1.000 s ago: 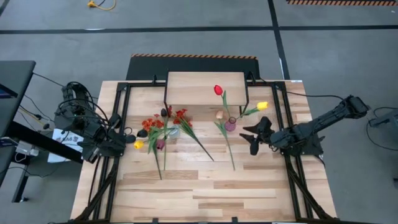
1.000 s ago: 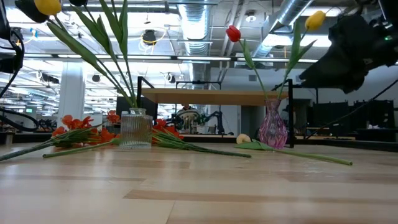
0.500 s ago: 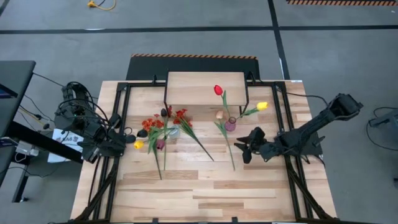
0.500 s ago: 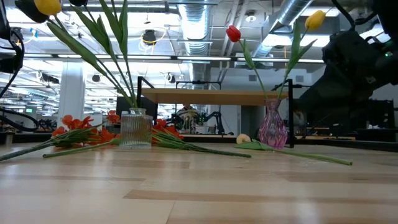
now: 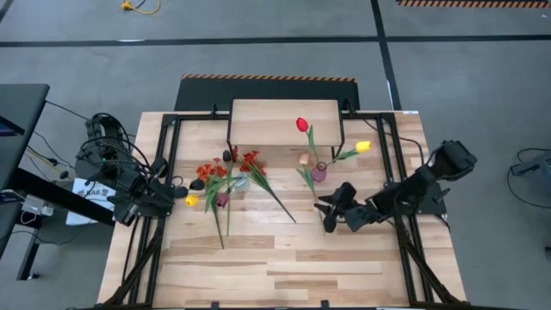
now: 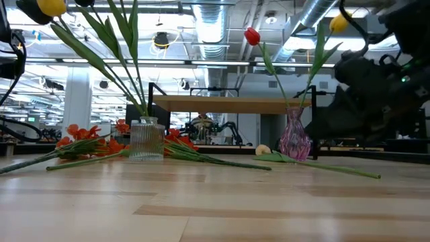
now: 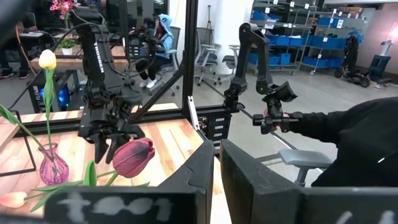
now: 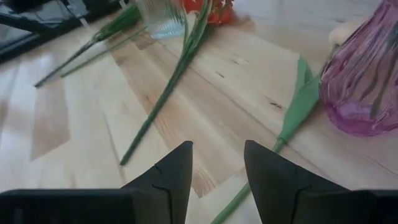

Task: Pick and place flowers into a vace then onto a shelf
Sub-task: Put the white flower into the purple vase

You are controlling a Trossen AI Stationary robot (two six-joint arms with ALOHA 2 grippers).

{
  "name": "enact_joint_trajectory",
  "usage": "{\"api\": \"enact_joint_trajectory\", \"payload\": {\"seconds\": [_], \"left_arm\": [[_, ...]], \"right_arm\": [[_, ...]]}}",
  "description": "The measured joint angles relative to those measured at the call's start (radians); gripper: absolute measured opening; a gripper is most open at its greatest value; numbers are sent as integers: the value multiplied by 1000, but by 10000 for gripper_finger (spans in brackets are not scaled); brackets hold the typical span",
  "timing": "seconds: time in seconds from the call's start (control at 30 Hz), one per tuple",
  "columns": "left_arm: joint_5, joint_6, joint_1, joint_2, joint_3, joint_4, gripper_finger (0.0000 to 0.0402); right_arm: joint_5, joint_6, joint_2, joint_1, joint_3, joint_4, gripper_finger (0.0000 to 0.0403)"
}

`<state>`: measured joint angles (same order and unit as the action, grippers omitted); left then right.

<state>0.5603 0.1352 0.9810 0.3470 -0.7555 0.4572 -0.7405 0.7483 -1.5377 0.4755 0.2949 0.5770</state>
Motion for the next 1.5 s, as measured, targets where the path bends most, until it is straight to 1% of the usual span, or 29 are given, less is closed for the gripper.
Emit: {"api": "enact_joint_trajectory", "payload": {"seconds": [0.1,0.37,0.63,0.9,1.07,1.23,1.33,1.5], "left_arm": [[1,-7,0,0,0,-2,16],[1,-9,0,0,0,-7,16],[1,-9,0,0,0,-8,16],[0,-8,0,0,0,-7,16],[0,-1,0,0,0,-7,16],[0,2,0,0,0,-7,16],[0,3,0,0,0,-7,16],[0,3,0,0,0,-7,16]], "right_arm": [[-19,0,-45,0,21,0,138],[-21,2,-158,-1,66,-1,137],[-28,3,-248,-50,88,9,131],[-78,47,-335,-80,114,2,115],[-77,49,-336,-64,115,-4,93],[-66,3,-320,-47,109,1,76],[-69,-35,-298,-41,115,-4,77],[-19,-120,-253,-39,130,-15,95]]}}
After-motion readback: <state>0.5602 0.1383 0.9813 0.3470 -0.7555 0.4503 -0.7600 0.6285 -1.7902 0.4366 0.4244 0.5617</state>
